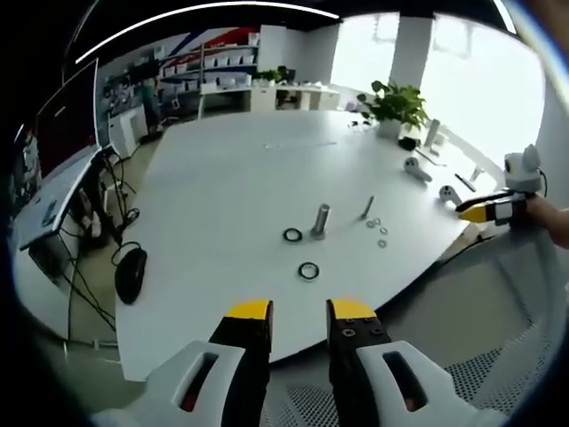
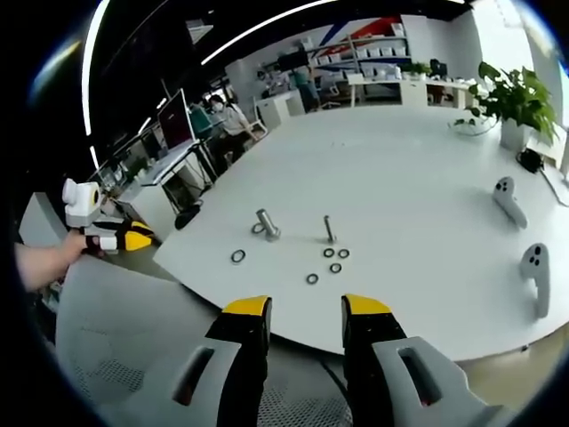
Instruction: Place the washer onto the threaded stud by aligning its center hole with the stud, sliding it down to the base, and recovering from edge contact or off-axis alignment until the washer reaches the visible bottom stop.
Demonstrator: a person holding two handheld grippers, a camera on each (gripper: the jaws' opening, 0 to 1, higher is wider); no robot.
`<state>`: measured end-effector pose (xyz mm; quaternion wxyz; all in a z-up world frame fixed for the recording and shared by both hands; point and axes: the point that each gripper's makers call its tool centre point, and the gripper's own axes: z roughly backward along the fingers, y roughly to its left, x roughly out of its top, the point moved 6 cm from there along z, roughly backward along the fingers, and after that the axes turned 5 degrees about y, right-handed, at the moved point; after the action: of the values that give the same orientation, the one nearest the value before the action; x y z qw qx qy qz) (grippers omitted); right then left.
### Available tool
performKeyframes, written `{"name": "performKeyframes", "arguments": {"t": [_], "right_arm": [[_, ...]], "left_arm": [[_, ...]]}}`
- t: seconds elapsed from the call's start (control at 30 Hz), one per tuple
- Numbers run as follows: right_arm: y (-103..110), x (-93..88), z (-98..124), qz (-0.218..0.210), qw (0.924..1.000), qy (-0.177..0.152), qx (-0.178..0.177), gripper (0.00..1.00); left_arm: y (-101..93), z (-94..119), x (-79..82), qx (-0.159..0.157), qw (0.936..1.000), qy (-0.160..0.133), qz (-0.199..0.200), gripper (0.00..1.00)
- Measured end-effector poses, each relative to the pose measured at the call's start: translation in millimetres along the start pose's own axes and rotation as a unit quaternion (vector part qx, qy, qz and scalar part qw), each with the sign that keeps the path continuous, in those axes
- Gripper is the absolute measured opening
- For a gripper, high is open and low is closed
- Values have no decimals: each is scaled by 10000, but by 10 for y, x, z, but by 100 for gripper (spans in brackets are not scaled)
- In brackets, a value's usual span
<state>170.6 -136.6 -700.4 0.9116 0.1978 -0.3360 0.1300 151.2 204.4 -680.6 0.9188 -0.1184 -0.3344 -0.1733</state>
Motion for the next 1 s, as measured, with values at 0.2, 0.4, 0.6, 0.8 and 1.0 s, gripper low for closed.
{"name": "performKeyframes", "arguments": {"t": [0.2,0.4,0.6,0.8,1.0], "right_arm": [[-6,-5,-5,-28,10000,26,-19,33],[-14,-8,-1,-66,10000,30,-31,34],[-21,-11,6,-100,9999,10,-33,34],[-19,-11,5,-105,9999,13,-30,34],[-31,-11,7,-146,9999,1,-44,33]], "left_arm": [[-16,-3,29,141,9992,70,-372,23],[-29,-20,8,121,9978,315,-564,24],[23,-61,-3,58,9964,654,-538,26],[64,-147,156,-7,9962,713,-507,27],[-35,-374,196,-221,9930,942,-675,27]]}}
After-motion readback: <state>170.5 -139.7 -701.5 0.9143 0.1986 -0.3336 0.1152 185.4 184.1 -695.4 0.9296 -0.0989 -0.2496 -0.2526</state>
